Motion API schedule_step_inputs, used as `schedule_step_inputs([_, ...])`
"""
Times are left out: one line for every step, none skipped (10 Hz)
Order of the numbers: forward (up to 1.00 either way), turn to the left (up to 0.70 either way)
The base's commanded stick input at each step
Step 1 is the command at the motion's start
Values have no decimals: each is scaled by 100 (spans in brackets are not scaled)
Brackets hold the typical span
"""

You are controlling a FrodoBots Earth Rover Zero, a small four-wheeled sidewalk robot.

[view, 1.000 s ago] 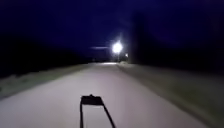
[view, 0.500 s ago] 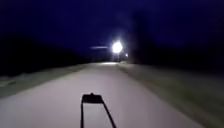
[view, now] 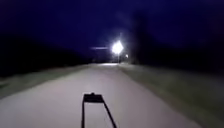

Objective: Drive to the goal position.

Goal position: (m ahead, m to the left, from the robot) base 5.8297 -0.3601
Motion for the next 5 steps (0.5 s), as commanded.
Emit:
schedule_step_inputs([100, 0])
schedule_step_inputs([100, 0])
schedule_step_inputs([100, 0])
schedule_step_inputs([100, 0])
schedule_step_inputs([100, 0])
